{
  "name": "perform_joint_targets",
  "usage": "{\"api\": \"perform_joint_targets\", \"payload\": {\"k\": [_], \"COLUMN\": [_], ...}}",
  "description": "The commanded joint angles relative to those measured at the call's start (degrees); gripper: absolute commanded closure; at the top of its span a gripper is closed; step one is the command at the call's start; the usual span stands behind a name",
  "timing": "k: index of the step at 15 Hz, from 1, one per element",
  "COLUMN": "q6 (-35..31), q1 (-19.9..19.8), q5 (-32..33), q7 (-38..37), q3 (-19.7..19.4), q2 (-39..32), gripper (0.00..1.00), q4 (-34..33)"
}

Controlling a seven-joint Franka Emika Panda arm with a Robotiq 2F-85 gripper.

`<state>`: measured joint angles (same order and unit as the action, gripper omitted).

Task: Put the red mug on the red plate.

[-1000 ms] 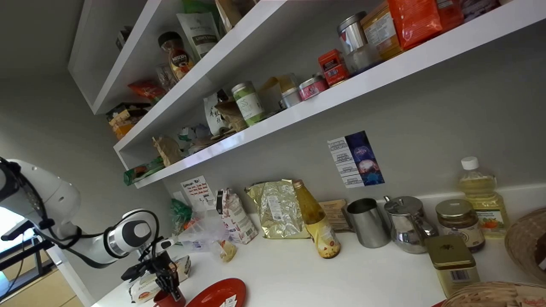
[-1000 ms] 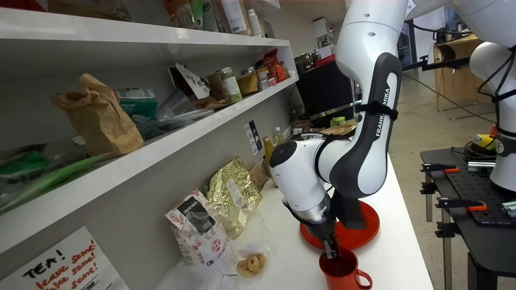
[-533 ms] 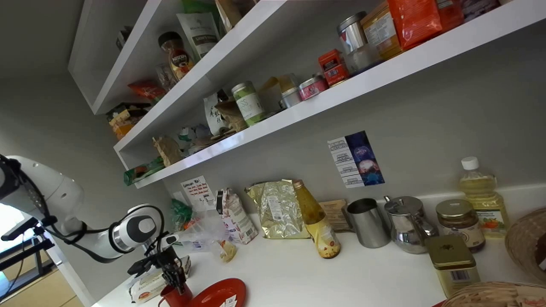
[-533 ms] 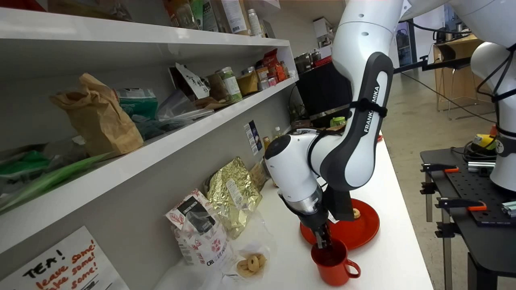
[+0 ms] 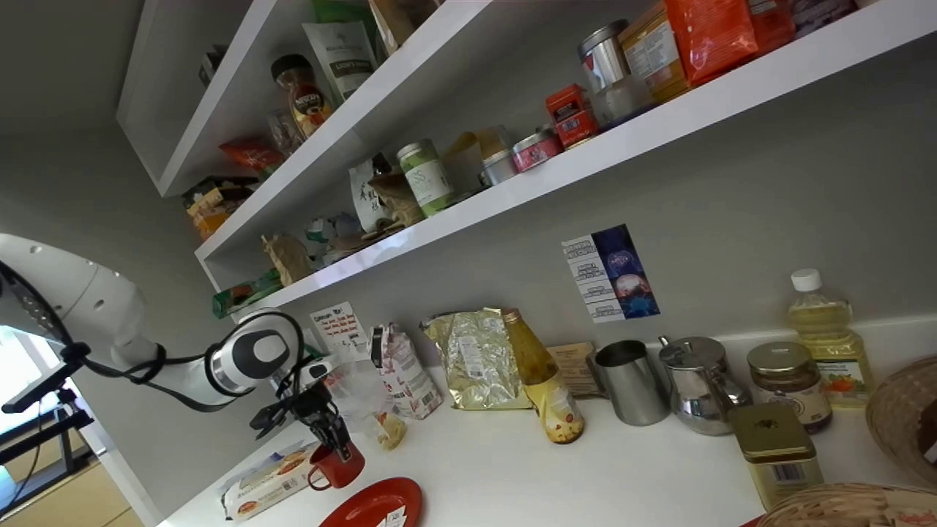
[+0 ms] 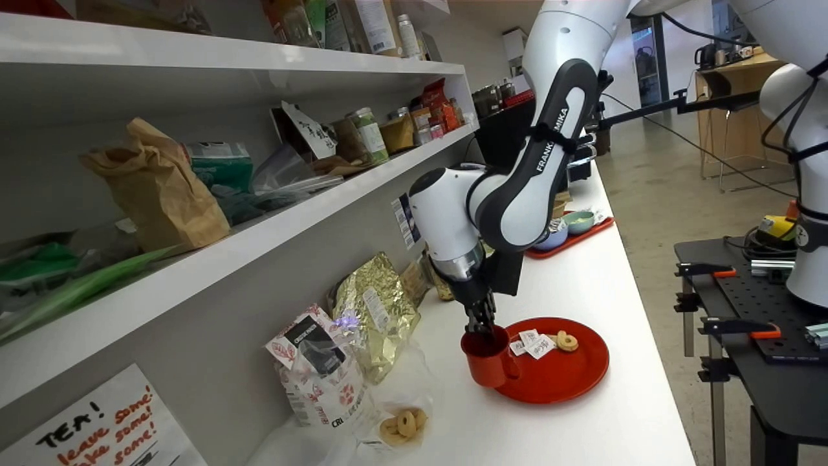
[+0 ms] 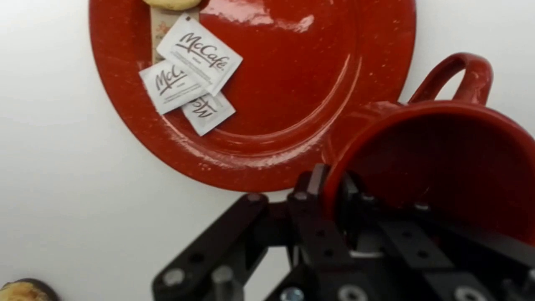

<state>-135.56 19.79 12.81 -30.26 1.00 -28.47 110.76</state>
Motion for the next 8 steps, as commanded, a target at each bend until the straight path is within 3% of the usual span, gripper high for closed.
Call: {"api": "perform_joint_targets", "payload": {"k": [1, 8], "q6": [0.02, -0.88], "q1": [-2.34, -6.40], "q5": [-0.36, -0.83], "q7": [1.39, 2.89], "q3": [-1.30, -2.24], "q2": [2.98, 3.43], "gripper": [0.98, 0.98], "q4": [3.37, 10.43]}}
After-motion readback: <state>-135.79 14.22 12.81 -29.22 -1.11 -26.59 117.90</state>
